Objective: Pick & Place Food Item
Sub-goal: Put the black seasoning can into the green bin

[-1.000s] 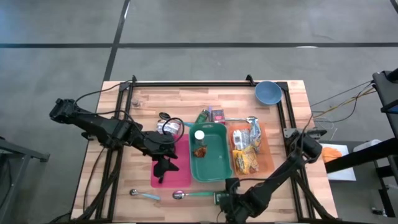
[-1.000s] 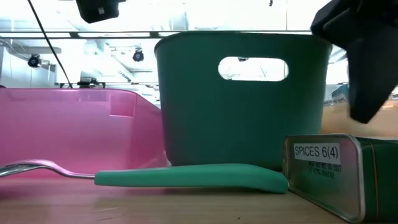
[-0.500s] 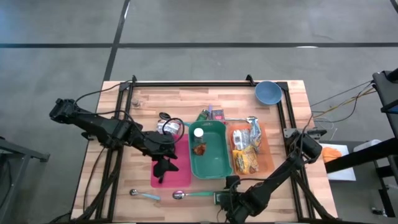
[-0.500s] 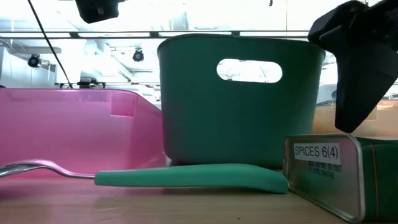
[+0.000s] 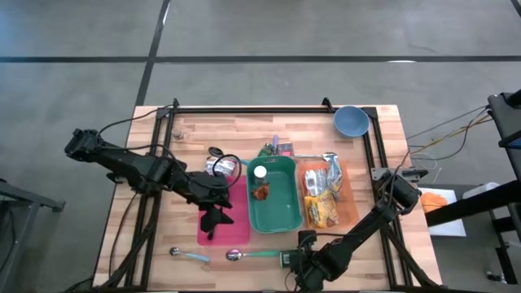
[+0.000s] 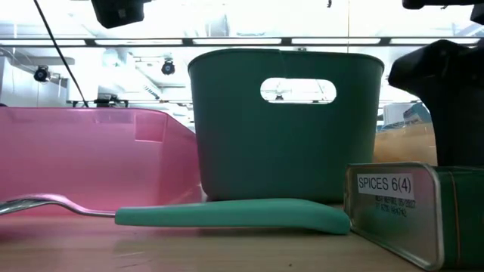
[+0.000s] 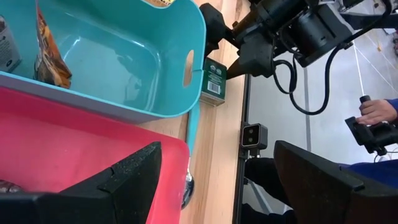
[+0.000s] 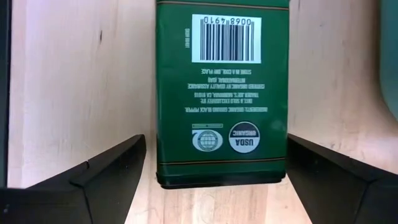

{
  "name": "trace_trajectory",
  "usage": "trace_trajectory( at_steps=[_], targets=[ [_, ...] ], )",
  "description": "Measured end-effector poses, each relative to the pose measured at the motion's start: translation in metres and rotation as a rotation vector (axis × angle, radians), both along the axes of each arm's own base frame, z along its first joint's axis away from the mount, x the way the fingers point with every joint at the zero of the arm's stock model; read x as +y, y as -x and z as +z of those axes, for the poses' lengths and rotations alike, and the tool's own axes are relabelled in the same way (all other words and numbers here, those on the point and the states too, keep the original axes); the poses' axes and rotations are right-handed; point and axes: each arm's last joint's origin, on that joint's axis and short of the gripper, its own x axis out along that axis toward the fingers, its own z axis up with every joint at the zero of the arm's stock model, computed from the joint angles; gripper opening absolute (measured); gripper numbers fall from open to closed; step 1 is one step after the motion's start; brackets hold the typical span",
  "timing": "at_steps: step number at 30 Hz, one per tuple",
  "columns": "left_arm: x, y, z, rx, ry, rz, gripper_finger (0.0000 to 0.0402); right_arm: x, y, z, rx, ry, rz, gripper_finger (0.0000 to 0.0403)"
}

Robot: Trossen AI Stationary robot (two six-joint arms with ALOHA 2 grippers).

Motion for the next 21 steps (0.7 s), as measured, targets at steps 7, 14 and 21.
trace_trajectory(
  at_steps=[7, 14, 21],
  targets=[
    [0.0, 0.0, -0.0002, 0.002, -0.001, -0.001, 0.031, 0.0003, -0.0002, 0.0006, -0.009, 0.008, -0.001, 0.0366],
    [0.0, 0.0001, -0.0001, 0.001, -0.003, -0.003, 0.031, 0.0001, -0.0005, 0.0009, -0.02, 0.019, -0.003, 0.0314],
    [0.0, 0.0002, -0.0002, 0.001, -0.002, -0.004, 0.031, 0.0013, 0.0001, 0.0022, 0.005, -0.027, -0.021, 0.026]
  ],
)
